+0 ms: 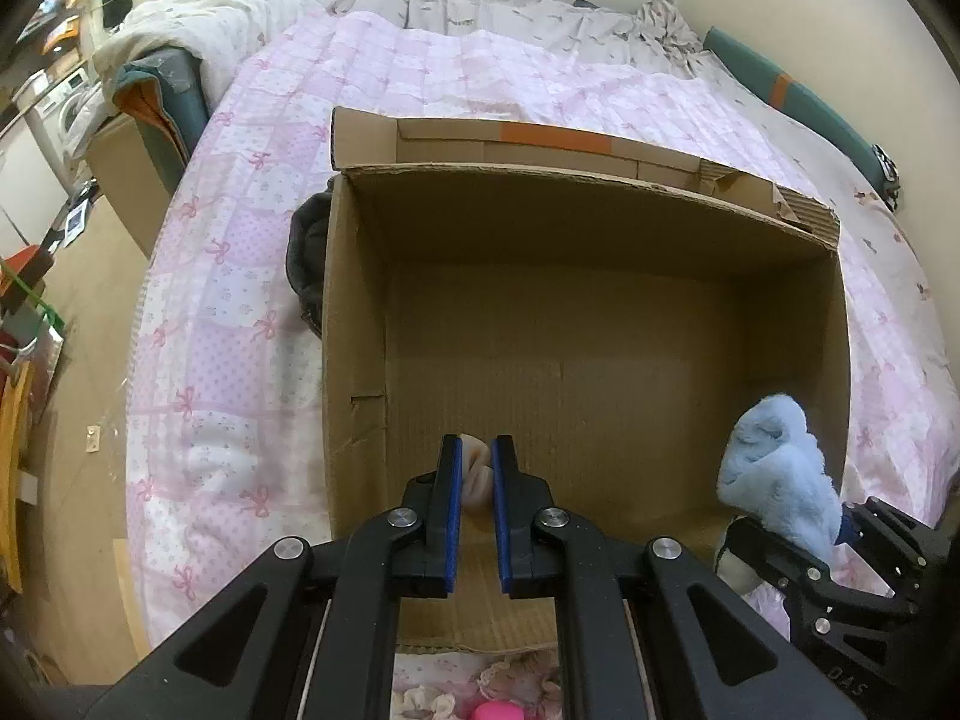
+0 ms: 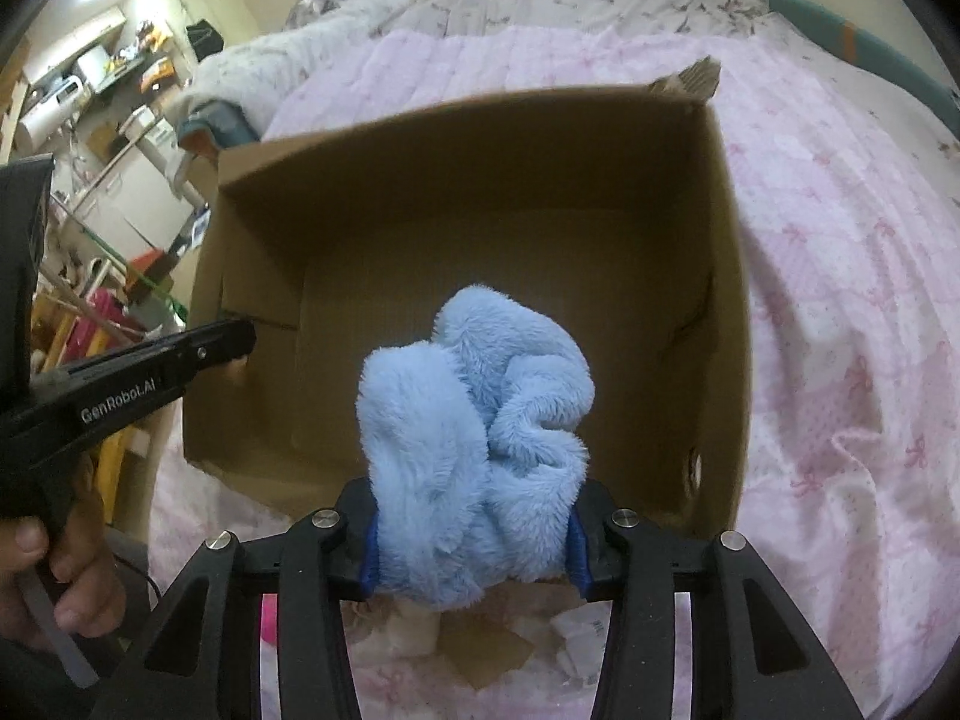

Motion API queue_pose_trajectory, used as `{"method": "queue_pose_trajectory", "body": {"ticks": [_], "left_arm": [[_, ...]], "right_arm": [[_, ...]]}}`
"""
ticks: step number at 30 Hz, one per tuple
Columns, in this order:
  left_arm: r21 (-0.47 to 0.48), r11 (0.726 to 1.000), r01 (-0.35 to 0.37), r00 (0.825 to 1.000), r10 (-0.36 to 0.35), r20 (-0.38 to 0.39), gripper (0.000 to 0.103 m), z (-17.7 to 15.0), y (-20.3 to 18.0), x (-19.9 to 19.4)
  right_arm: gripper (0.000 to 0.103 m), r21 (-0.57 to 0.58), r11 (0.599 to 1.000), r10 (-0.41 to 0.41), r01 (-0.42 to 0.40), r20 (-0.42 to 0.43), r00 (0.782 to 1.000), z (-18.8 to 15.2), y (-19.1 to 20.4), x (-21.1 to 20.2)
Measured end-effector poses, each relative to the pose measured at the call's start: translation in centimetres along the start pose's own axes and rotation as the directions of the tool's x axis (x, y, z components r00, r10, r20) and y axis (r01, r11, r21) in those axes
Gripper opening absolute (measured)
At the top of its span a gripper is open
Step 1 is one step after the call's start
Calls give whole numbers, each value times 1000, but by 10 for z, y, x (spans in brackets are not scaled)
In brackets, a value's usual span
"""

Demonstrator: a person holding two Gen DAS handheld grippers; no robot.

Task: Organize soft objects
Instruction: 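Lower both held items into the cardboard box and open both grippers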

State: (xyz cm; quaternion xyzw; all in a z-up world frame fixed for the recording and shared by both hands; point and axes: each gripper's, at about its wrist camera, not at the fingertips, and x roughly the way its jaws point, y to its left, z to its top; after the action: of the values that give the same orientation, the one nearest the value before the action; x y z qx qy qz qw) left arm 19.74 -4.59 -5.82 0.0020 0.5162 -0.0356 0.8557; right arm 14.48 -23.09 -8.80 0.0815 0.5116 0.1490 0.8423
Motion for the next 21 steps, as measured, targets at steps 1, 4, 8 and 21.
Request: {"method": "queue_pose_trajectory", "body": {"ticks": [1, 4, 8, 21], "left_arm": [[0, 1000, 1, 1000, -1, 0, 9, 0, 0, 0], [1, 1000, -1, 1000, 1, -2, 9, 0, 0, 0], [2, 1000, -7, 1000, 7, -2, 9, -1, -1, 1], [8, 1000, -16, 1000, 16, -12, 9, -6, -4, 5]], "right_arm": [[49, -5, 1000, -2, 2, 1, 1000, 0, 0, -1], [49, 2, 1000, 2, -2, -3, 1000, 0, -2, -1], [50, 2, 1000, 0, 0, -7, 1000, 0, -3, -1], [55, 11, 1000, 10, -10, -10, 1000, 1, -4, -3]]}}
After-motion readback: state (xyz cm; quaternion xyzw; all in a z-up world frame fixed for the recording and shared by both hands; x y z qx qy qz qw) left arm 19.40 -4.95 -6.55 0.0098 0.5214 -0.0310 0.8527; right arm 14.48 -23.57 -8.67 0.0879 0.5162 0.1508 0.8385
